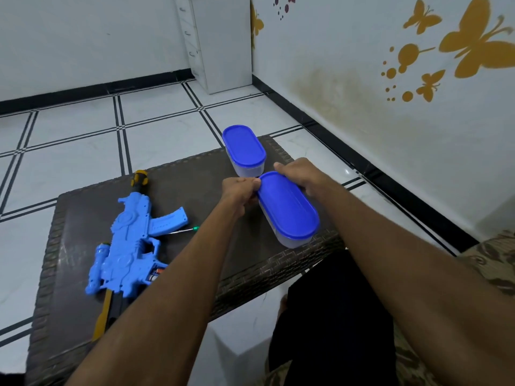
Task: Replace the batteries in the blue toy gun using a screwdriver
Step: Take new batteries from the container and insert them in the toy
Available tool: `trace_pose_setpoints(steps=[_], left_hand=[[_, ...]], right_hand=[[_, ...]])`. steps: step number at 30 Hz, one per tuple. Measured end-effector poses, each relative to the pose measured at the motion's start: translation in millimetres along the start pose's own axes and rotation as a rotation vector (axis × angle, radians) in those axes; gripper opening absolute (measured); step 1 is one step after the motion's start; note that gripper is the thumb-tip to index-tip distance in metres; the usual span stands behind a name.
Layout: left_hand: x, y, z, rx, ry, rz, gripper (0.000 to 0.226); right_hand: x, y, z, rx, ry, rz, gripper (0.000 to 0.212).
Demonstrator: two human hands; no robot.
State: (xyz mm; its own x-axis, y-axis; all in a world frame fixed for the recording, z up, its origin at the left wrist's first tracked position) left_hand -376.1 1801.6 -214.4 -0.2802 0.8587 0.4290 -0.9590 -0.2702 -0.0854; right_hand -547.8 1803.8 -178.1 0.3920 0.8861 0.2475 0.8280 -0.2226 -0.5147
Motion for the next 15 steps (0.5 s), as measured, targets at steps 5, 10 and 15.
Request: trace_pose_setpoints(steps=[5,10,15], left_hand=[[1.0,-1.9,-7.1,0.036,-0.048,0.024,0.012],[7.9,-2.2,-4.4,0.042,-0.017,0.073,0.014],[19.5,-8.0,-8.9,0.054,0.011,0.054,0.012]], right_hand=[[-11.6,4.7,-7.1,0.021,0.110,0.010,0.048],[-11.8,5.0,-2.5,0.056,0.088,0.098,0.049],[-1.1,-9.0,6.0,0.024,0.075,0.066,0.046]])
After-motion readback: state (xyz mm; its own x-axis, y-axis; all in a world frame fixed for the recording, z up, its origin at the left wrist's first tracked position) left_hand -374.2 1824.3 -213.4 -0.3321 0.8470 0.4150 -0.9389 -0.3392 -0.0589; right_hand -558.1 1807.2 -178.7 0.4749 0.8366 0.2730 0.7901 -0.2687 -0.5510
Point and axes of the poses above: each hand's wrist, its own x-axis away from the middle knuckle, its own y-axis out of the palm, z = x × y, the point moved 9 cm from there along -x, towards the middle knuckle, and after that the axes turned 12 degrees about z, right-handed, at the moved point
